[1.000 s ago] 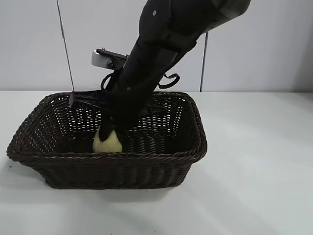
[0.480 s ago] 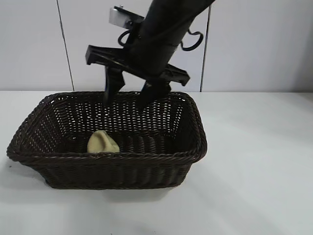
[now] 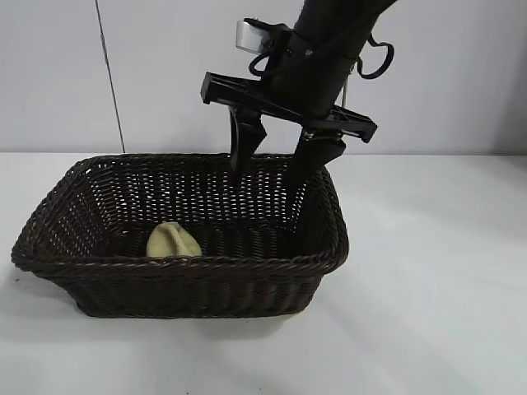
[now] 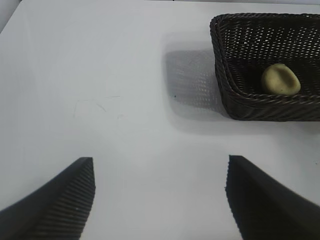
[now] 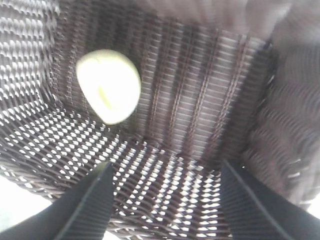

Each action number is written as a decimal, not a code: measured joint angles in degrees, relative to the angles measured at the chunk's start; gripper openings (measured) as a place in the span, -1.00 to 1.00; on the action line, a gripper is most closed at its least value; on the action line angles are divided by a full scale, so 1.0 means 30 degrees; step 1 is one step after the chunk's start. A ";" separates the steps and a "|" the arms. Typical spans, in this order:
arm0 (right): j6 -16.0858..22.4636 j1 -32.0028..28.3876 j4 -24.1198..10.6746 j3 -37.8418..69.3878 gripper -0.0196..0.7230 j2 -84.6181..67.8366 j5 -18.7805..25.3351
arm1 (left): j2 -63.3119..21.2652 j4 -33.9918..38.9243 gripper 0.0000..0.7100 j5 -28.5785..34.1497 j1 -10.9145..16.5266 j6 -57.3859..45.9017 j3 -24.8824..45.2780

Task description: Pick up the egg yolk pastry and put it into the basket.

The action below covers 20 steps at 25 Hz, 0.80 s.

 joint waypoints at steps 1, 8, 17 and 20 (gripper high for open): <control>0.0000 0.0000 -0.0433 -0.0519 0.27 -0.0004 0.0301 | 0.0000 0.0000 0.51 0.0000 0.0000 0.0000 0.0000; 0.1087 -0.1117 -0.3425 -0.1982 0.27 -0.0115 0.2846 | 0.0000 0.0000 0.51 0.0000 0.0000 0.0000 0.0000; 0.1562 -0.5469 -0.4919 -0.1982 0.27 -0.0115 0.3150 | 0.0000 0.0000 0.51 0.0000 0.0000 0.0000 0.0000; 0.1562 -0.7095 -0.5238 -0.1982 0.27 -0.0115 0.3168 | 0.0000 0.0000 0.51 0.0000 0.0000 0.0000 0.0000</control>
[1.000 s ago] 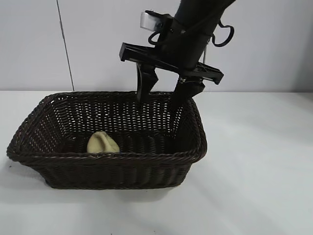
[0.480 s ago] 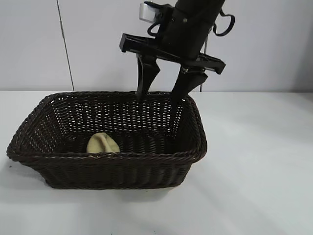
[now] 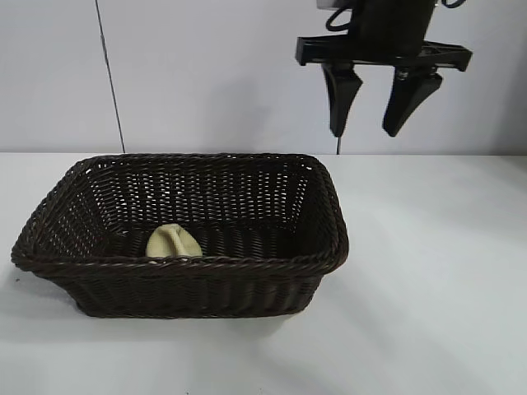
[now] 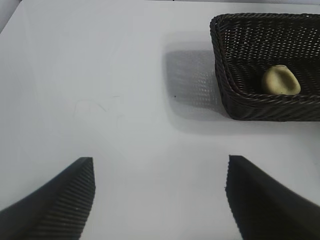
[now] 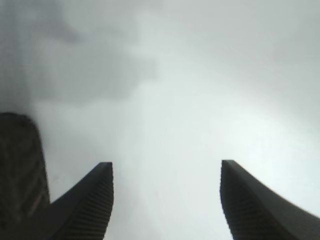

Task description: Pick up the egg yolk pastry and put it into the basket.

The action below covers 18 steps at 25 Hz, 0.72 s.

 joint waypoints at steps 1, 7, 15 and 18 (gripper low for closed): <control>0.0000 -0.0459 -0.0059 0.0000 0.27 0.0000 0.0022 | 0.0000 0.0000 0.51 0.0000 0.0000 0.0000 0.0000; -0.0019 -0.2484 -0.0234 0.0000 0.27 0.0000 0.0103 | 0.0000 0.0000 0.51 0.0000 0.0000 0.0000 0.0000; -0.1995 -0.2514 0.1071 0.2076 0.27 -0.1237 0.0080 | 0.0000 0.0000 0.51 0.0000 0.0000 0.0000 0.0000; -0.2348 -0.2514 0.1092 0.4298 0.27 -0.2624 0.0060 | 0.0000 0.0000 0.51 0.0000 0.0000 0.0000 0.0000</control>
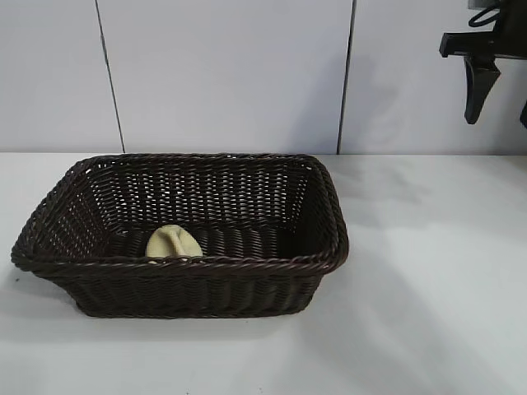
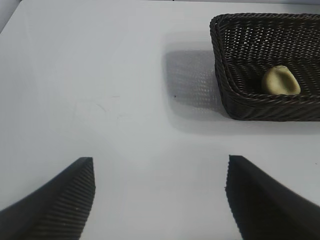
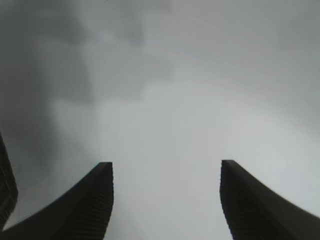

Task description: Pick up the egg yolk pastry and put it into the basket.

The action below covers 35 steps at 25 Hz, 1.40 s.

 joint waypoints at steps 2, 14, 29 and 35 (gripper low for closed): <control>-0.0373 0.0000 0.0096 0.1589 0.27 -0.1231 0.0000 | 0.0000 0.0000 0.51 0.0000 0.0000 0.0000 0.0000; -0.2113 0.0000 0.0881 1.0809 0.27 -0.8756 -0.0099 | 0.0000 0.0000 0.51 0.0000 0.0000 0.0000 0.0000; -0.2516 0.0000 0.0881 1.9831 0.27 -2.0242 -0.3098 | 0.0000 0.0000 0.51 0.0000 0.0000 0.0000 0.0000; -0.2533 0.0000 0.0883 2.0375 0.27 -2.5100 -0.3315 | 0.0000 0.0000 0.51 0.0000 0.0000 0.0000 0.0000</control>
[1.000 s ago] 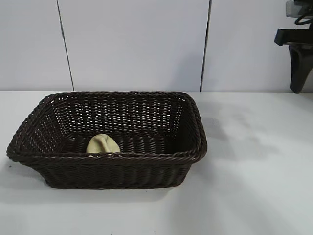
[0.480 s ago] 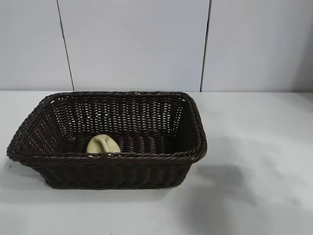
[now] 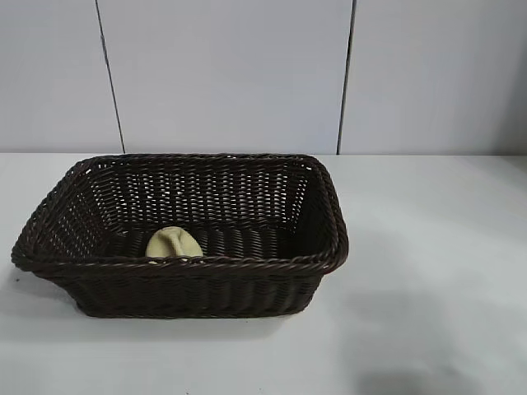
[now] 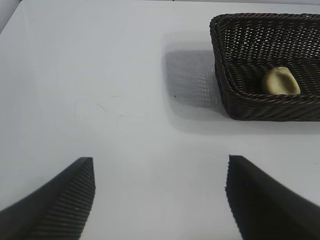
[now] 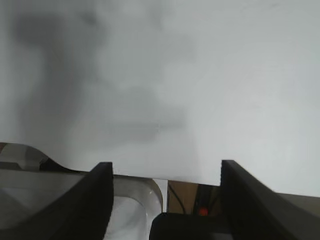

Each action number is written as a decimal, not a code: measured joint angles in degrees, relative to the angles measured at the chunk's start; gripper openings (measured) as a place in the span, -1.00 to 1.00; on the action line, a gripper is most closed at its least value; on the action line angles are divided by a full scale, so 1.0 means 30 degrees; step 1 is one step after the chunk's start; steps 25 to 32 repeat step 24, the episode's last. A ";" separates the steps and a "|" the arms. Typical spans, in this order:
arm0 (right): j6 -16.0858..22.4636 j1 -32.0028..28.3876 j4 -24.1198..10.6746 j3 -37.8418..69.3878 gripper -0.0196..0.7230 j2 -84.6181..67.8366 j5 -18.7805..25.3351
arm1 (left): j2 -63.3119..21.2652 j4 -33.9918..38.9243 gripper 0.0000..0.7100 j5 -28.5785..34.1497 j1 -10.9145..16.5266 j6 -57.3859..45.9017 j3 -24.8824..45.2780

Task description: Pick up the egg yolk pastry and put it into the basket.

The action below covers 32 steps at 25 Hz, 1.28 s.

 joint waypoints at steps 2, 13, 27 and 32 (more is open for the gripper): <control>0.0000 0.0000 0.0000 0.0000 0.27 -0.1697 0.0019 | 0.0000 0.0000 0.51 0.0000 0.0000 0.0000 0.0000; 0.0000 0.0000 0.0019 -0.0022 0.27 -0.9996 0.0522 | 0.0000 0.0000 0.51 0.0000 0.0000 0.0000 0.0000; 0.0000 0.0123 0.0093 -0.0020 0.27 -1.0078 0.0674 | 0.0000 0.0000 0.51 0.0000 0.0000 0.0000 0.0000; 0.0000 0.0123 0.0093 -0.0020 0.27 -1.0078 0.0674 | 0.0000 0.0000 0.51 0.0000 0.0000 0.0000 0.0000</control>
